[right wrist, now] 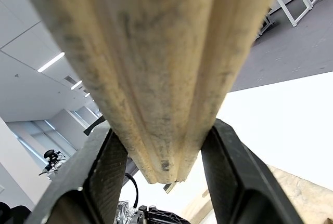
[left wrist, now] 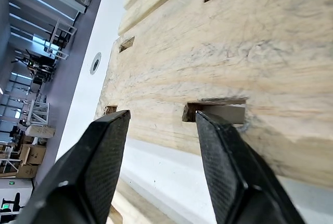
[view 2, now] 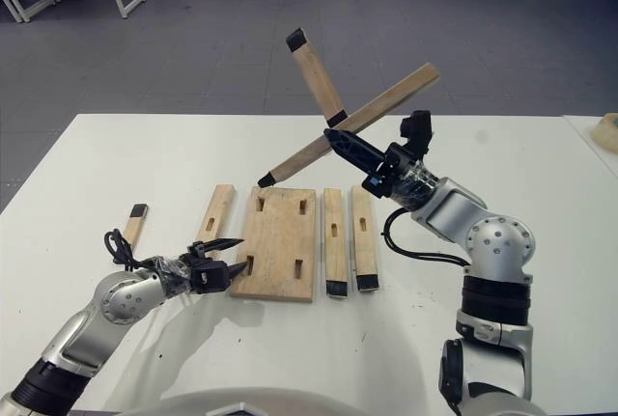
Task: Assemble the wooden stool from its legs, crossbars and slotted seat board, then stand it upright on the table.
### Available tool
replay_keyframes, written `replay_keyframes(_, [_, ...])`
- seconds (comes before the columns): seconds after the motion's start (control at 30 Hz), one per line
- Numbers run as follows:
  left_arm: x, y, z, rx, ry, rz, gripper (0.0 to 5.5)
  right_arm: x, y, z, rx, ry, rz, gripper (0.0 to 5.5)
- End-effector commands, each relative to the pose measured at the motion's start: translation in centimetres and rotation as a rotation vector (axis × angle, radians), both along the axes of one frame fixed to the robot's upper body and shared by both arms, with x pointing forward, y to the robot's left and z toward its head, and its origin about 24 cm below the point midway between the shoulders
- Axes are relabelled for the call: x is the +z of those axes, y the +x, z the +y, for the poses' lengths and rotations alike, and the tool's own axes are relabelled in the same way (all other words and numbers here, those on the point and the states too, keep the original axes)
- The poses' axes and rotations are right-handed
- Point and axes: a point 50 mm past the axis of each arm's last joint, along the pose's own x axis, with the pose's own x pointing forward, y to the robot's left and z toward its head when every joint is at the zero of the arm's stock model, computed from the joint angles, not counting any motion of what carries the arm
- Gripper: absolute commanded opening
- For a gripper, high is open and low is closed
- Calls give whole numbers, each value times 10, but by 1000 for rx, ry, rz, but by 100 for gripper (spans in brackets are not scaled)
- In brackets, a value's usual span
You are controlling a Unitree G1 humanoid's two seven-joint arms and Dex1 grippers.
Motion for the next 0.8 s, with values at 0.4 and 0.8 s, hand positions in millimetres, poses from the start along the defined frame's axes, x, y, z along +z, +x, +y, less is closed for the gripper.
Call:
replay_keyframes(0.4, [-12, 10, 45, -90, 396, 159, 234, -23, 15, -2, -77, -512, -217, 201])
replay_keyframes(0.8, [-13, 0, 43, -189, 353, 157, 234, -39, 43, 10, 47, -668, -363, 201])
